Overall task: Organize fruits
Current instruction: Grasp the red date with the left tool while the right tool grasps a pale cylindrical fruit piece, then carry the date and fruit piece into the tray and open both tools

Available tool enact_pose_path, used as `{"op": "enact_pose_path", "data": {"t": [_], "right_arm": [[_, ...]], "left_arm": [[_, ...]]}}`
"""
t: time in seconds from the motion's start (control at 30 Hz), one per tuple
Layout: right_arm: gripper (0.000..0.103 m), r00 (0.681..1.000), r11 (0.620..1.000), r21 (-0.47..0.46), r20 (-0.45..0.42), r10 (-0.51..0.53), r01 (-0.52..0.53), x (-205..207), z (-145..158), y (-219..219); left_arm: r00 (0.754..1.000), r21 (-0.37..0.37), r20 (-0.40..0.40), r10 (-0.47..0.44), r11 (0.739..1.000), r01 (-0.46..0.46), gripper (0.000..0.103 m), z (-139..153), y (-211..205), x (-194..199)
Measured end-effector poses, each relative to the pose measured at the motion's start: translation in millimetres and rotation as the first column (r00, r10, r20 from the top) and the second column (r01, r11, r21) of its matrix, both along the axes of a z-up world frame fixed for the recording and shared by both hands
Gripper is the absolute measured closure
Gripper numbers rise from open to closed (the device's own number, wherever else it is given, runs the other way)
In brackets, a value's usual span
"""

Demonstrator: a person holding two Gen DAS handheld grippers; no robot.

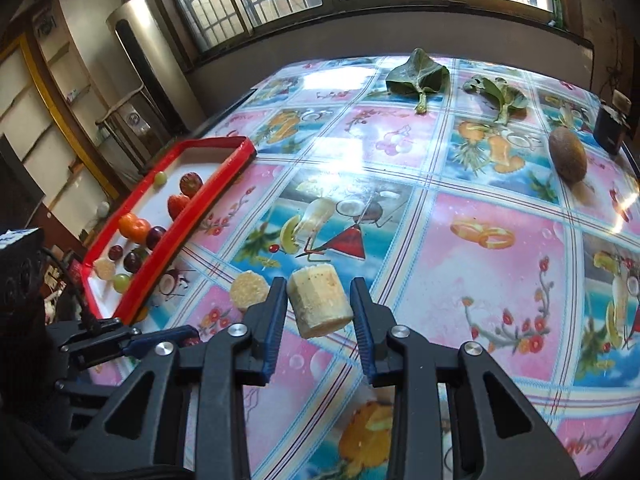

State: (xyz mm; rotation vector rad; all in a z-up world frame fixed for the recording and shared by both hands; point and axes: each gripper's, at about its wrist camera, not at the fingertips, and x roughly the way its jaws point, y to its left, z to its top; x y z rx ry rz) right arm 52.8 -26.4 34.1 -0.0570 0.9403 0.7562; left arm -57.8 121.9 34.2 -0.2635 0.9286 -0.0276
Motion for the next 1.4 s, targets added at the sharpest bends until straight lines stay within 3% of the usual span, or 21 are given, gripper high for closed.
{"op": "enact_pose_path", "data": {"t": [0.3,0.67,1.4], "right_arm": [[0.069,1.0,0.997,0.08,-0.008,0.021,-0.02,-14.0,17.2,1.2],[0.069,0.996,0.99,0.103,0.009,0.094,-0.094,-23.0,29.4,44.2],[0.069,0.98,0.976,0.097,0.004,0.197,-0.196,-24.4,33.7,110.5]], "left_arm": [[0.992,0.016,0.06,0.109,0.994,-0.11,0.071,25.7,44.3,-17.1],[0.965,0.021,0.11,0.239,0.97,-0.242,0.071,46.1,113.4,-34.2],[0.939,0.01,0.112,0.325,0.944,-0.328,0.071,46.6,158.4,-40.5]]}}
